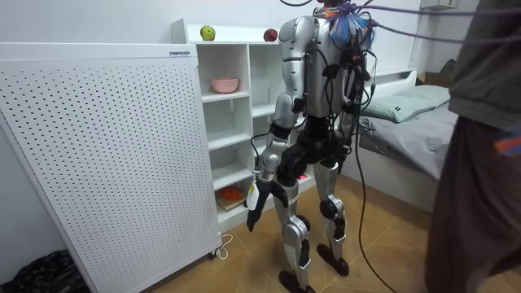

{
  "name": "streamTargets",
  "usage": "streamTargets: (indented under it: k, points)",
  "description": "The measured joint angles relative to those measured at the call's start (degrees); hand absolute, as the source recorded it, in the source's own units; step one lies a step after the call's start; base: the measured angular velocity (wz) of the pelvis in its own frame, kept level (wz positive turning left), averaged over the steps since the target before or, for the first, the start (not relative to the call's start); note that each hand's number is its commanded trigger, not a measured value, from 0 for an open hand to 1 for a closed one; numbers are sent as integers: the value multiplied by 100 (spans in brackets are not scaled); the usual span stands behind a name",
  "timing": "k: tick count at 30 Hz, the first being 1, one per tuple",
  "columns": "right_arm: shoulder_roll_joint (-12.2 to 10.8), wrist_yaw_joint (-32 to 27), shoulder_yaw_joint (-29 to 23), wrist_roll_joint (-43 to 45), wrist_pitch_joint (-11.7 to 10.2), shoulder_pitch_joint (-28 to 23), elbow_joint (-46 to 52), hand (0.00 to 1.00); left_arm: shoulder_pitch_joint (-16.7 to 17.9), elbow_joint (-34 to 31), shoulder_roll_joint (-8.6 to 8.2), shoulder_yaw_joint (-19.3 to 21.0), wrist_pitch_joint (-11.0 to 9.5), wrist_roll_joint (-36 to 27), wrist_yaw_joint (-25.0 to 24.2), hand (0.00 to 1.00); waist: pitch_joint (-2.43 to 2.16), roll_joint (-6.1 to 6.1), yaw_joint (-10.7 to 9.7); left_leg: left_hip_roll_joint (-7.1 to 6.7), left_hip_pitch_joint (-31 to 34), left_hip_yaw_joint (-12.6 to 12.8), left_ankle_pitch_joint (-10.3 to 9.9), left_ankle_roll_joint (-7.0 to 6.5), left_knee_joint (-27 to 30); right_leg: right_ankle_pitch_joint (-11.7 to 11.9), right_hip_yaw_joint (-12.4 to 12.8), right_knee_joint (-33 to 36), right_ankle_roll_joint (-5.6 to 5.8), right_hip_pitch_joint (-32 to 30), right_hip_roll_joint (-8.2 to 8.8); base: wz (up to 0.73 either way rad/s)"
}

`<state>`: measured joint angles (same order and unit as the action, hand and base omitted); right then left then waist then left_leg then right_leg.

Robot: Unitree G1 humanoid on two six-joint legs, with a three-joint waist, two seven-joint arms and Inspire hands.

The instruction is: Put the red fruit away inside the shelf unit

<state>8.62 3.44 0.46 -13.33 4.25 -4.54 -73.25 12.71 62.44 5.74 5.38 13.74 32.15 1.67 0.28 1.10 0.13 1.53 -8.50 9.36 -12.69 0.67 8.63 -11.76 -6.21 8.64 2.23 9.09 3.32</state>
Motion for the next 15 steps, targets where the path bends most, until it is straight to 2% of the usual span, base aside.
streamTargets:
  k: [10,15]
  points:
    - [-11,-139,25,-6,-65,5,-13,0,-45,-1,1,5,-19,-1,1,0,2,-2,2,2,-7,4,0,0,3,0,3,1,0,8,-1,0]
    - [-49,-323,-238,-241,-50,-21,-46,0,-140,-2,2,22,-55,-1,5,0,7,-13,-24,1,-2,0,0,0,2,0,-1,0,0,9,-2,1]
